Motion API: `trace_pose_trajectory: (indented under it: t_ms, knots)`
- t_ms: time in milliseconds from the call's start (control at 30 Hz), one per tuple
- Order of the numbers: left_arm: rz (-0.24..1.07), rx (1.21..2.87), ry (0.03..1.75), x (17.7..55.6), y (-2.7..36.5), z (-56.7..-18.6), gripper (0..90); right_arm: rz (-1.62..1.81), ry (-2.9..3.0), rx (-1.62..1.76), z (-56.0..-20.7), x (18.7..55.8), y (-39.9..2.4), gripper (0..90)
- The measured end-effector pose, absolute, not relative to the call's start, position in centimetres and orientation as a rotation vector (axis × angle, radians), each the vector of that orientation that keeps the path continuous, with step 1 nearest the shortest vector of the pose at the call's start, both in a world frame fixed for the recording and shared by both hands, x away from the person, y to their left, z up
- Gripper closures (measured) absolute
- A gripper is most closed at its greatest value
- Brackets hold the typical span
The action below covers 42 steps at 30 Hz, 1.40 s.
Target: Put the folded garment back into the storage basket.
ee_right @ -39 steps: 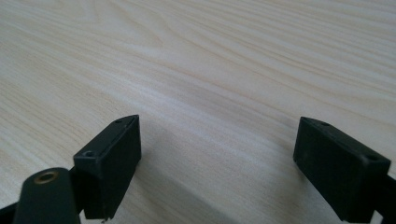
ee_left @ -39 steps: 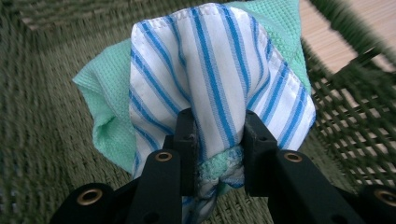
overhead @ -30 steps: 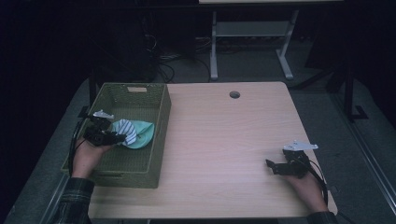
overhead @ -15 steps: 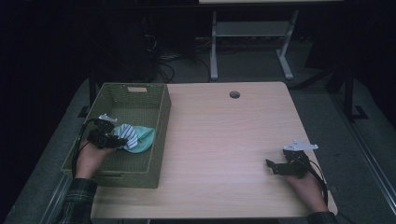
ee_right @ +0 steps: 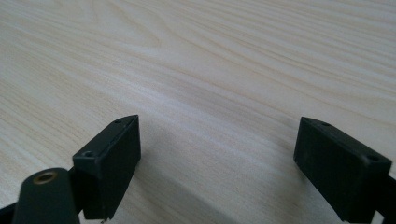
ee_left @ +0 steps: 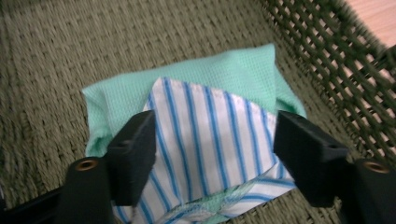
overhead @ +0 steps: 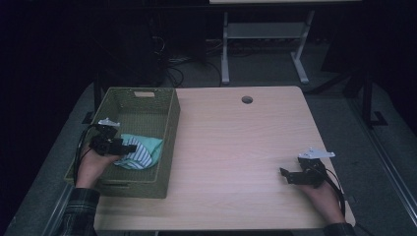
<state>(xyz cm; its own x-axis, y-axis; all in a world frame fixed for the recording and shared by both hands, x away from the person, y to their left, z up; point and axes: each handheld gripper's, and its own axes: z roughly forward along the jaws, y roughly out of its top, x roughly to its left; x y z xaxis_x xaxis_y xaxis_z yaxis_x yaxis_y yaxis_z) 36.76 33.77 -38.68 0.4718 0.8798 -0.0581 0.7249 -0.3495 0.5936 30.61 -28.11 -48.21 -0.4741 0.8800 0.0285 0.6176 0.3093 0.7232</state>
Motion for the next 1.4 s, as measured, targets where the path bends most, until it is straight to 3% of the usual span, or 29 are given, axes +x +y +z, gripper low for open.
trace_pose_trajectory:
  t_ms: [67, 300, 800, 1400]
  knots:
    - [0.364, 2.16, 1.318, 36.7, 33.5, -38.3, 20.9, 0.968, 2.209, 1.339, -48.2, 30.6, -28.1, 14.3]
    - [0.34, 2.141, 1.23, 36.3, 31.2, -36.3, 13.9, 0.967, 2.21, 1.337, -48.2, 30.6, -28.1, 14.3]
    - [0.308, 2.123, 0.992, 35.0, 23.7, -33.0, 13.8, 0.968, 2.209, 1.338, -48.2, 30.6, -28.1, 14.3]
    - [0.241, 2.141, 0.789, 33.8, 14.8, -34.6, 13.9, 0.968, 2.209, 1.338, -48.2, 30.6, -28.1, 14.3]
